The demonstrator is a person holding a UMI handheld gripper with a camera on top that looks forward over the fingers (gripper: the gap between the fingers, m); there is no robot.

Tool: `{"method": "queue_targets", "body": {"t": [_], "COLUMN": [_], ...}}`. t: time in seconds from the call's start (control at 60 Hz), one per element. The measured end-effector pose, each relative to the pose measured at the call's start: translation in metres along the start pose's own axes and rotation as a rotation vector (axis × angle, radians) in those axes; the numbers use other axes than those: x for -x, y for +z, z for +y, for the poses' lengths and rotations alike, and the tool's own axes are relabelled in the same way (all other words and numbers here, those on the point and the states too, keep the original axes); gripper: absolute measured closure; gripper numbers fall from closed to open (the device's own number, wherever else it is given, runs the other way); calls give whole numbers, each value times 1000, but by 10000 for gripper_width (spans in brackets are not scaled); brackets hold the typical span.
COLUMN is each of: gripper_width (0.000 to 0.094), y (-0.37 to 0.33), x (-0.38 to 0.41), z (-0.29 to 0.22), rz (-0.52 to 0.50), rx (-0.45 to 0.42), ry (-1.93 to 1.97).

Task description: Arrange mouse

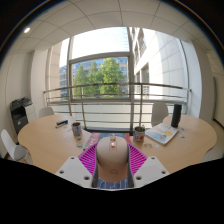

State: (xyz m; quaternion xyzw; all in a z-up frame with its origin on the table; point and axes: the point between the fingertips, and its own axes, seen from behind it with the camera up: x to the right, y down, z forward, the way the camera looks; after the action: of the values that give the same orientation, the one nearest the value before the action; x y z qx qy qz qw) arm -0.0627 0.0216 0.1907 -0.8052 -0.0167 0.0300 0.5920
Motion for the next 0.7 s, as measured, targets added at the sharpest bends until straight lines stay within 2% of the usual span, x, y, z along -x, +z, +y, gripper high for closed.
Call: {"method": "queue_targets", "body": {"t": [0.05, 0.117, 0.167, 0.25, 0.333, 0.433, 0.483, 0.567, 0.6, 0.667, 0.7], "gripper_width": [536, 537, 536, 536, 527, 428, 359, 73, 118, 76, 89], "y": [31, 68, 90, 114, 120, 121, 119, 110, 102, 86, 75], "x": [-3, -10, -11, -15, -18, -16, -18, -19, -19, -21, -20], "z": [11, 50, 68, 128, 149, 173, 167, 156, 146, 130, 121], "rz": [-2, 0, 4, 4, 8, -11, -7, 4, 8, 28, 36], "rx": [26, 87, 165, 264, 307, 355, 345, 332, 323, 303, 294], "ry": [6, 17, 12, 7, -1, 10, -3, -26, -28, -38, -39]}}
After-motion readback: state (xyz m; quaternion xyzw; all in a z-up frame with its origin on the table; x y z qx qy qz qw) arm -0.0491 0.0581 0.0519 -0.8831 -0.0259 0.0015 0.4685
